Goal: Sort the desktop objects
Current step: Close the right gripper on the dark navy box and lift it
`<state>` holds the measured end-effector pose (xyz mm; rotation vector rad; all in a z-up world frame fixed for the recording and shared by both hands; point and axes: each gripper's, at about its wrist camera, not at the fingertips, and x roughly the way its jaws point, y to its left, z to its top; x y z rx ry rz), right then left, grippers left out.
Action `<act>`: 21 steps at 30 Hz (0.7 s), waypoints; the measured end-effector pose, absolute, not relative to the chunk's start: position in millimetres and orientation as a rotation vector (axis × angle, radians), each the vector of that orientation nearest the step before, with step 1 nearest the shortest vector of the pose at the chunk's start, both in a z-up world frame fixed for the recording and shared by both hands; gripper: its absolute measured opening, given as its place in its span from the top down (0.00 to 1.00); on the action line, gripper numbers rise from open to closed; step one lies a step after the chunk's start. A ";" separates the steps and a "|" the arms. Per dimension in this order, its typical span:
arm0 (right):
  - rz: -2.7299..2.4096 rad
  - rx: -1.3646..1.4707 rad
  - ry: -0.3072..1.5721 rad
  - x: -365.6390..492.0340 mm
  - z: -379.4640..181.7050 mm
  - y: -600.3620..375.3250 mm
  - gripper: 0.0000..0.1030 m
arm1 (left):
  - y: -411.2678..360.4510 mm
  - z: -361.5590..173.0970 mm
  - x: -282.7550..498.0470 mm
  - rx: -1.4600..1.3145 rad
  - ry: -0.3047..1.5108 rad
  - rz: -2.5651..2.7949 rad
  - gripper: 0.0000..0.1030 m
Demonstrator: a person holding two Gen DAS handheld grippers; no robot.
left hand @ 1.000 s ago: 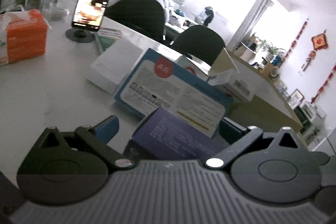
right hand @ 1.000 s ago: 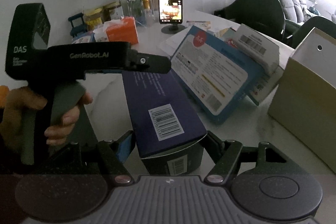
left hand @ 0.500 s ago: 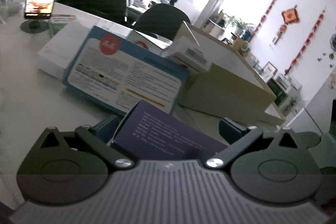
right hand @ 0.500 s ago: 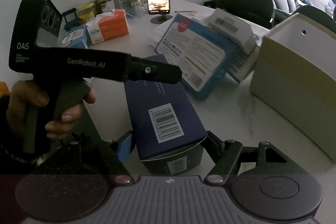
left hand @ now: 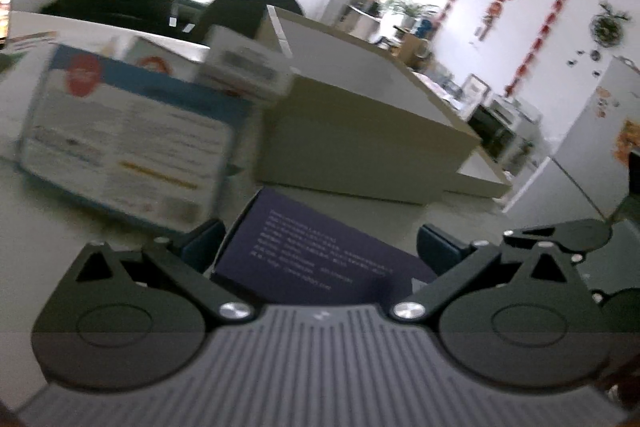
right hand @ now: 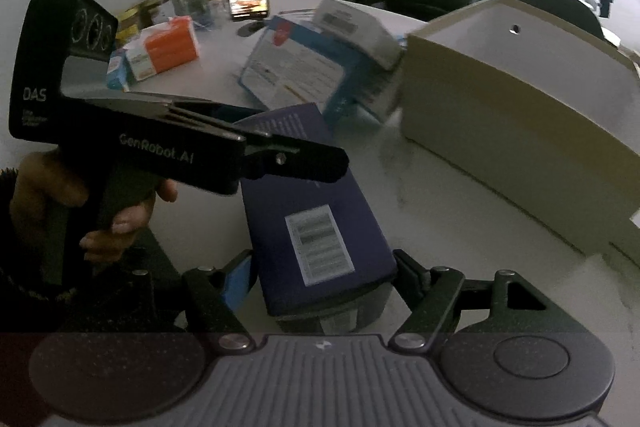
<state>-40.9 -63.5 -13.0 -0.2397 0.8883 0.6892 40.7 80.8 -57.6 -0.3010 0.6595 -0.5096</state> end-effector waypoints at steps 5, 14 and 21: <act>0.657 -0.247 0.894 -38.8 -10.3 -75.7 0.27 | 59.1 -62.7 57.6 -0.335 0.677 -0.606 0.00; 0.615 -0.251 0.940 -28.4 -10.5 -87.1 0.27 | 41.2 -70.9 75.9 -0.405 0.700 -0.698 0.00; 0.610 -0.196 1.092 -9.3 -23.1 -89.1 0.29 | 42.0 -72.5 71.7 -0.387 0.711 -0.695 0.00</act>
